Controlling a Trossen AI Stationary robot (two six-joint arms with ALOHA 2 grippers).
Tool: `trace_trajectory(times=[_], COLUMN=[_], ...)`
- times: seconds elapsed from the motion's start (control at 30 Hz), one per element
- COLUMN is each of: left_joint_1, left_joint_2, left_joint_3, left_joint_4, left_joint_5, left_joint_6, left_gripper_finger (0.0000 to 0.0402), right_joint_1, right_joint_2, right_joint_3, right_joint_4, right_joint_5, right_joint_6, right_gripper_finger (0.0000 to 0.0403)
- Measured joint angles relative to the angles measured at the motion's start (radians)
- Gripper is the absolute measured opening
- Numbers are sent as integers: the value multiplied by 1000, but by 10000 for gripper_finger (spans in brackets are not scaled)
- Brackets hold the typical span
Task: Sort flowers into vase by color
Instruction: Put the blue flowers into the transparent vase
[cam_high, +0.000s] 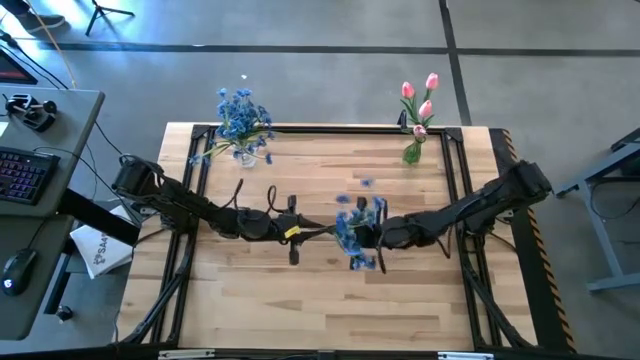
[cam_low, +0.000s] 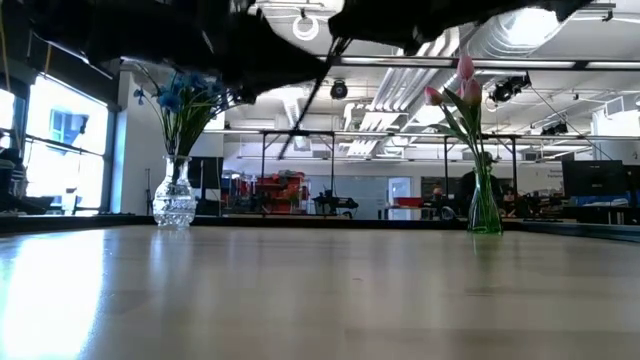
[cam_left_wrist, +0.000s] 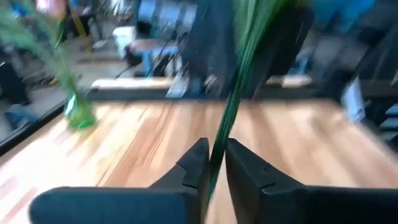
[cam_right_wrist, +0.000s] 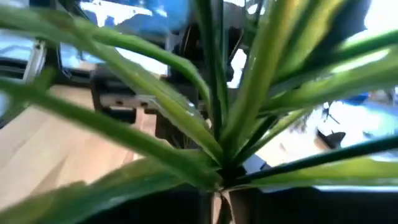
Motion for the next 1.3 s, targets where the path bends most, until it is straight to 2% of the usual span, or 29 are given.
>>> trace_trajectory(times=[0.13,0.23,0.43,0.6,0.77,1.0,1.1,1.2,1.3], left_joint_1=[0,6,6,4,6,6,8,8,7], left_joint_2=[2,1,9,73,126,125,124,124,124], left_joint_3=[-2,-2,46,102,156,188,189,189,187], left_joint_4=[-62,-56,-136,-165,-167,-176,-194,-225,-253], left_joint_5=[-63,-65,-22,-23,-86,-19,10,14,18], left_joint_6=[1,2,37,65,83,83,82,76,34], left_gripper_finger=[87,122,168,176,164,115,68,15,11], right_joint_1=[-8,-28,-69,-92,-91,-91,-89,-91,-90], right_joint_2=[-61,-60,-13,-12,-12,-12,-12,-16,-43], right_joint_3=[77,131,158,158,158,158,158,158,157], right_joint_4=[-302,-489,-512,-494,-477,-480,-477,-489,-524], right_joint_5=[5,-33,-113,-143,-156,-163,-168,-169,-180], right_joint_6=[146,236,242,255,253,253,252,235,226], right_gripper_finger=[15,21,11,9,9,18,45,91,140])
